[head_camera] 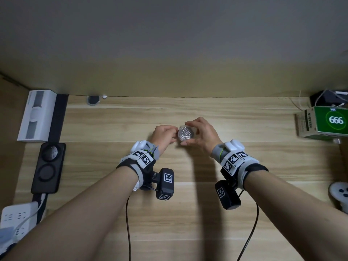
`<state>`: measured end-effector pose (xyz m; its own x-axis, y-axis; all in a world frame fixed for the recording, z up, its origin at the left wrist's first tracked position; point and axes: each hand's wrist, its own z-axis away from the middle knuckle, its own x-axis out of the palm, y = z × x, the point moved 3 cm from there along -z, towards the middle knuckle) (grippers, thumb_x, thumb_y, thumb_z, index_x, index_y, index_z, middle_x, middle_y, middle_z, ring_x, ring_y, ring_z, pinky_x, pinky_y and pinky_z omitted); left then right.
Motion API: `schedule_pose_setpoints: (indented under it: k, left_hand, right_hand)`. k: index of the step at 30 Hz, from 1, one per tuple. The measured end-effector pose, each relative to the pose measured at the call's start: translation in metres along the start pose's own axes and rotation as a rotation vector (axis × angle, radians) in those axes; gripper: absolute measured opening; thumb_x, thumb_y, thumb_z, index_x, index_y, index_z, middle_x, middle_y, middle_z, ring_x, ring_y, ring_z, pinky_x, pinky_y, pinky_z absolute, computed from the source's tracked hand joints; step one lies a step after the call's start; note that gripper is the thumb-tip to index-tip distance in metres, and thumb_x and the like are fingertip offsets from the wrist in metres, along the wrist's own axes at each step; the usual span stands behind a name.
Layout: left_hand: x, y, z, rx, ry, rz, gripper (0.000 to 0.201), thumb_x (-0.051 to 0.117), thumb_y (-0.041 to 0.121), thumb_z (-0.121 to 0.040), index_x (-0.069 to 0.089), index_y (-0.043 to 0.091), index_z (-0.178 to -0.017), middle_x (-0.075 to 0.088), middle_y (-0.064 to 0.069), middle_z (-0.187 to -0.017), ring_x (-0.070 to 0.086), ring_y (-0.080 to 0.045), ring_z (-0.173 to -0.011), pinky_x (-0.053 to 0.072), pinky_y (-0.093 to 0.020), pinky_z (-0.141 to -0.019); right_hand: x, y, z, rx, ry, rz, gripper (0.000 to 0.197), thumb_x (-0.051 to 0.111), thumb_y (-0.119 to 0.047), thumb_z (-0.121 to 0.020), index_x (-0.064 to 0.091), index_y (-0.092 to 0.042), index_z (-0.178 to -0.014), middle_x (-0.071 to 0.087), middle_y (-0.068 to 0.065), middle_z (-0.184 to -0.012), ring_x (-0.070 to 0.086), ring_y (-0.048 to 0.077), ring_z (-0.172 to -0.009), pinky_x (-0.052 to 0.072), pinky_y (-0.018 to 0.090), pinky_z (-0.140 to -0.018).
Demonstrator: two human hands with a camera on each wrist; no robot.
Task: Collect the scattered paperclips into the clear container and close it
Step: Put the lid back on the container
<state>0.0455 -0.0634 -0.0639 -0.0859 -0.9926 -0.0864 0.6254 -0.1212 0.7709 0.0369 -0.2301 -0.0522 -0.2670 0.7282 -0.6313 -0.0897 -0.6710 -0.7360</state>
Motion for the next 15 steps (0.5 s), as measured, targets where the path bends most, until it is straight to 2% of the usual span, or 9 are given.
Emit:
schedule_pose_setpoints:
  k: [2, 3, 4, 6, 8, 11, 13, 15]
  left_hand:
    - [-0.001, -0.004, -0.003, 0.036, -0.014, -0.036, 0.012, 0.067, 0.026, -0.084, 0.073, 0.016, -0.083, 0.072, -0.011, -0.088, 0.066, -0.017, -0.081, 0.055, -0.032, -0.082]
    - [-0.002, -0.006, -0.004, 0.064, -0.020, -0.068, 0.017, 0.073, 0.033, -0.078, 0.074, 0.018, -0.084, 0.073, -0.009, -0.089, 0.066, -0.015, -0.080, 0.055, -0.033, -0.083]
    - [-0.002, -0.008, -0.005, 0.087, -0.020, -0.098, 0.024, 0.078, 0.034, -0.074, 0.075, 0.016, -0.089, 0.074, -0.007, -0.090, 0.067, -0.014, -0.080, 0.054, -0.032, -0.084]
    - [-0.003, -0.009, -0.005, 0.117, -0.006, -0.143, 0.028, 0.080, 0.025, -0.075, 0.073, 0.010, -0.098, 0.073, -0.004, -0.093, 0.068, -0.014, -0.086, 0.054, -0.029, -0.086]
    - [-0.003, -0.008, -0.006, 0.141, 0.010, -0.173, 0.026, 0.080, 0.020, -0.076, 0.073, 0.010, -0.099, 0.072, -0.002, -0.092, 0.068, -0.014, -0.089, 0.052, -0.025, -0.086]
    - [-0.002, -0.008, -0.006, 0.156, 0.007, -0.201, 0.023, 0.079, 0.014, -0.076, 0.073, 0.010, -0.098, 0.073, -0.005, -0.093, 0.069, -0.014, -0.087, 0.053, -0.025, -0.086]
    - [-0.002, -0.008, -0.007, 0.168, 0.000, -0.209, 0.020, 0.078, 0.011, -0.077, 0.073, 0.011, -0.097, 0.074, -0.006, -0.094, 0.070, -0.016, -0.087, 0.054, -0.029, -0.087]
    - [0.000, -0.006, -0.008, 0.184, -0.016, -0.219, 0.020, 0.076, 0.008, -0.078, 0.073, 0.013, -0.097, 0.074, -0.006, -0.094, 0.070, -0.015, -0.087, 0.055, -0.030, -0.087]
  right_hand:
    - [0.002, 0.001, 0.000, 0.018, 0.015, -0.021, 0.080, 0.094, -0.039, -0.053, 0.066, -0.017, -0.124, 0.054, 0.002, -0.110, 0.052, 0.013, -0.084, 0.045, 0.028, -0.078]
    - [0.003, 0.002, 0.001, 0.018, 0.016, -0.035, 0.079, 0.094, -0.037, -0.053, 0.066, -0.017, -0.124, 0.053, 0.002, -0.109, 0.052, 0.012, -0.083, 0.047, 0.029, -0.079]
    - [0.004, 0.002, 0.002, 0.014, 0.011, -0.051, 0.079, 0.095, -0.035, -0.053, 0.065, -0.018, -0.125, 0.053, 0.001, -0.110, 0.052, 0.012, -0.082, 0.048, 0.030, -0.079]
    - [0.005, 0.004, 0.004, 0.010, -0.004, -0.082, 0.079, 0.095, -0.029, -0.055, 0.064, -0.018, -0.127, 0.052, -0.001, -0.111, 0.050, 0.006, -0.077, 0.049, 0.031, -0.081]
    - [0.004, 0.008, 0.007, 0.036, -0.013, -0.122, 0.071, 0.091, -0.022, -0.064, 0.062, -0.015, -0.128, 0.051, -0.001, -0.113, 0.052, 0.003, -0.076, 0.048, 0.027, -0.082]
    - [0.000, 0.016, 0.012, 0.118, 0.017, -0.146, 0.046, 0.076, -0.030, -0.083, 0.065, -0.013, -0.125, 0.055, 0.000, -0.113, 0.057, 0.014, -0.081, 0.047, 0.027, -0.083]
    - [0.001, 0.023, 0.013, 0.160, 0.035, -0.127, 0.036, 0.070, -0.035, -0.088, 0.069, -0.019, -0.120, 0.061, 0.001, -0.104, 0.059, 0.016, -0.082, 0.049, 0.031, -0.082]
    - [0.004, 0.026, 0.013, 0.233, 0.029, -0.219, 0.031, 0.069, -0.033, -0.089, 0.071, -0.023, -0.118, 0.069, 0.005, -0.092, 0.061, 0.019, -0.075, 0.054, 0.036, -0.077]
